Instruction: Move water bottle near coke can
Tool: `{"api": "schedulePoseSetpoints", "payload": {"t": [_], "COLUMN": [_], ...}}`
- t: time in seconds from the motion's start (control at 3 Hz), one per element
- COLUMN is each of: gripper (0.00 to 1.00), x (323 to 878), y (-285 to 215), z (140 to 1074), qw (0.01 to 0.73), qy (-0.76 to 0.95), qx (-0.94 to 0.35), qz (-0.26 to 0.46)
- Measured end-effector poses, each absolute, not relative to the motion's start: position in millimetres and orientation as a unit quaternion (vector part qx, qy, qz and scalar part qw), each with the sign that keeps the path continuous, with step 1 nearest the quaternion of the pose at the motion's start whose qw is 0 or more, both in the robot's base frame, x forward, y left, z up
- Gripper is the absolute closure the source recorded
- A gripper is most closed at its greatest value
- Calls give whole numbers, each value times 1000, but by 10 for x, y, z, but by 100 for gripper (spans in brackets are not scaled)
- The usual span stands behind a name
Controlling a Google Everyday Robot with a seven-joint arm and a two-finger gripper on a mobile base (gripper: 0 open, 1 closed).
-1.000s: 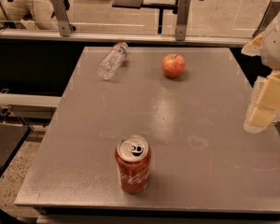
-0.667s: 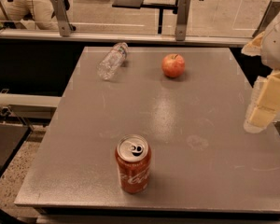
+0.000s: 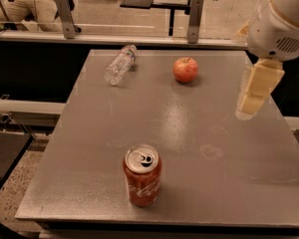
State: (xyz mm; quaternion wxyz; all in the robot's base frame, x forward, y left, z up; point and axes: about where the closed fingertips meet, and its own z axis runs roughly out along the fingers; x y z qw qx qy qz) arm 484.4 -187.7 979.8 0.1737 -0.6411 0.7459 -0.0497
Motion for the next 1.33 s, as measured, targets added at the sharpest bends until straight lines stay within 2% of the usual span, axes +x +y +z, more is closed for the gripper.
{"api": "schedulePoseSetpoints", "payload": {"t": [0.67, 1.33], "gripper": [0, 0], "x": [5818, 6512], "y": [-1332, -727], "z": [9684, 9531], "qw": [201, 213], "qy": [656, 550], "qx": [-725, -805], "qz": [-67, -67]}}
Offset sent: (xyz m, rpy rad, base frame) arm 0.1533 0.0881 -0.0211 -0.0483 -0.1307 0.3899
